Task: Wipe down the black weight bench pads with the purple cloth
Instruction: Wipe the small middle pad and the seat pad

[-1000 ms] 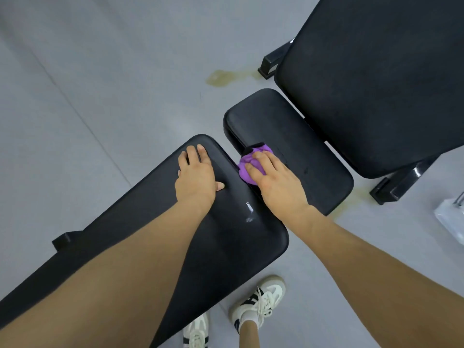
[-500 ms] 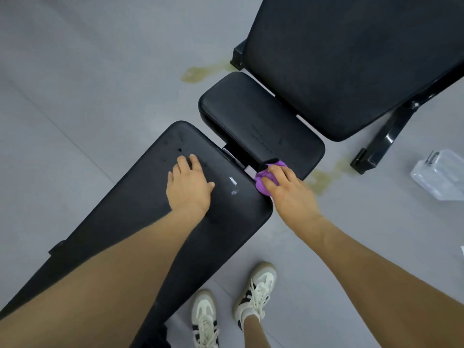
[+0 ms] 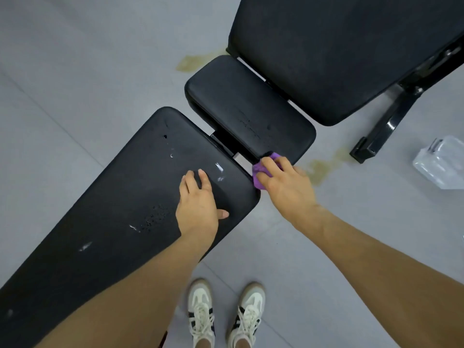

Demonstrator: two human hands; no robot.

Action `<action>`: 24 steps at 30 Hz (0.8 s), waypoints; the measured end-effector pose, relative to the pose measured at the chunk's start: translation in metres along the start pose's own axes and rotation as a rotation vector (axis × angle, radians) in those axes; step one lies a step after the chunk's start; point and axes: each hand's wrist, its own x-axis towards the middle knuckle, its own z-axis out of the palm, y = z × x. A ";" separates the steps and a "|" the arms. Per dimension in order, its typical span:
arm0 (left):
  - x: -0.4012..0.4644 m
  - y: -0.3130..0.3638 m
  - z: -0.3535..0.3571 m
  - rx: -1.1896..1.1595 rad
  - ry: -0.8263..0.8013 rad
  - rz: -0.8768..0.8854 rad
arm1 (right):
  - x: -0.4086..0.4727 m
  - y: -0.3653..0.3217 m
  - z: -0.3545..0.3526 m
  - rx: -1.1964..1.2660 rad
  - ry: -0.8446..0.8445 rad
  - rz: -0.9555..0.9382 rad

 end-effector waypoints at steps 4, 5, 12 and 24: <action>0.001 0.009 -0.004 0.021 -0.027 -0.034 | -0.030 0.012 -0.001 0.139 -0.141 0.120; 0.002 0.010 -0.005 0.029 -0.025 -0.039 | -0.032 0.012 -0.002 0.225 -0.129 0.178; 0.003 0.006 0.000 0.025 0.004 -0.003 | -0.002 -0.043 0.003 0.569 -0.063 0.291; 0.004 -0.001 0.003 -0.032 0.011 0.024 | 0.006 -0.025 0.017 0.696 -0.068 0.183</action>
